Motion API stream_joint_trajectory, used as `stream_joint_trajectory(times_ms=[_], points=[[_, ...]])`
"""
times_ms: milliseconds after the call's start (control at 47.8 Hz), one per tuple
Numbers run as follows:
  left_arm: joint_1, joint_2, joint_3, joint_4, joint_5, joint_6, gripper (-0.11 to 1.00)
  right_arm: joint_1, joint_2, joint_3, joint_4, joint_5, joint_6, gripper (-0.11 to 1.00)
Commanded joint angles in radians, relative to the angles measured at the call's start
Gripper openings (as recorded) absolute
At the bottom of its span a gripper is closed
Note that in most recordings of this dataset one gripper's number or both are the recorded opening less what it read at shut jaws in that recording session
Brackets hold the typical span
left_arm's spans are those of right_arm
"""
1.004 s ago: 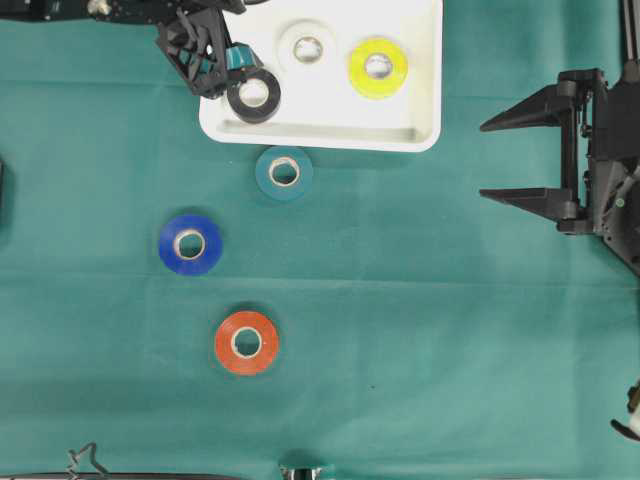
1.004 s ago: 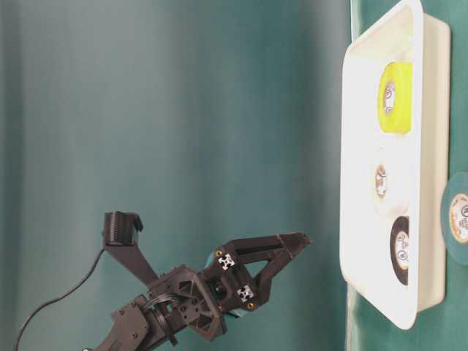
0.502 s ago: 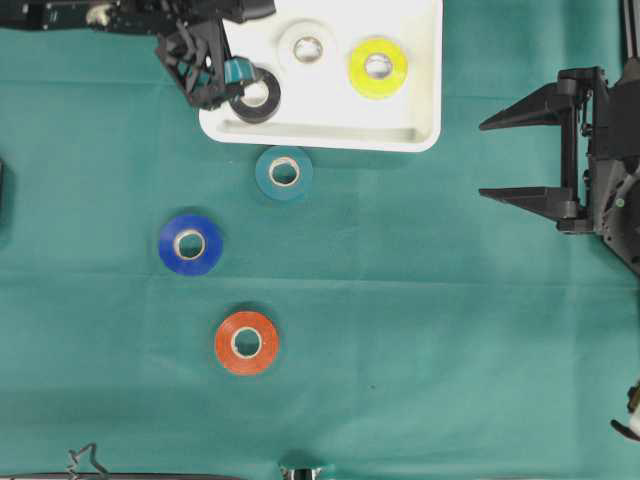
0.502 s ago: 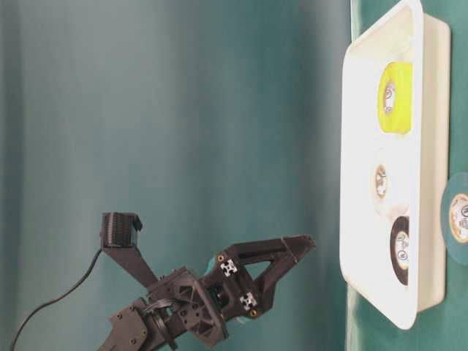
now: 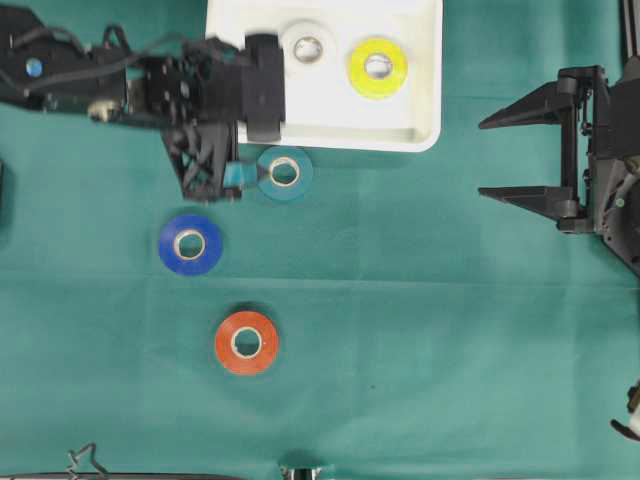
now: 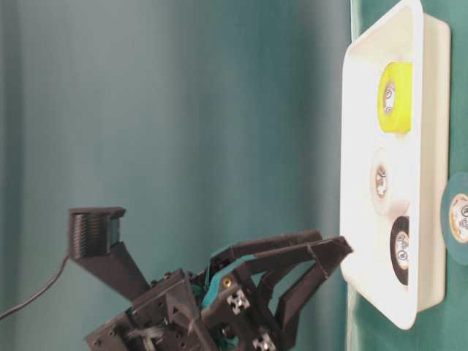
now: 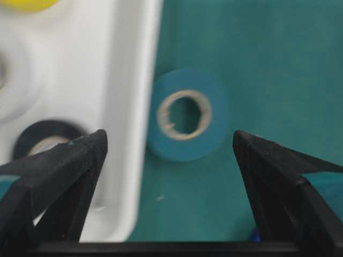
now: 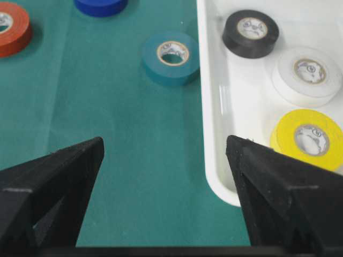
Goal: Pick up the tape from a random location and place it into the white case.
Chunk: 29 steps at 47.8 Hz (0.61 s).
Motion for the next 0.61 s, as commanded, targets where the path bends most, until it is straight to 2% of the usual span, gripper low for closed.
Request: stream_joint_trajectory(times_ms=[0,272,586], points=[[-0.014,-0.029,-0.008,-0.002,-0.028,-0.003,0.96,0.000,0.003,-0.028,0.000,-0.005,0.000,0.87],[-0.012,-0.071,0.023,-0.002,-0.040,-0.003,0.96,0.000,0.003,-0.031,0.000,-0.002,0.006,0.87],[-0.012,-0.235,0.124,-0.002,-0.127,-0.003,0.96,0.000,0.003,-0.035,0.000,0.000,0.003,0.87]])
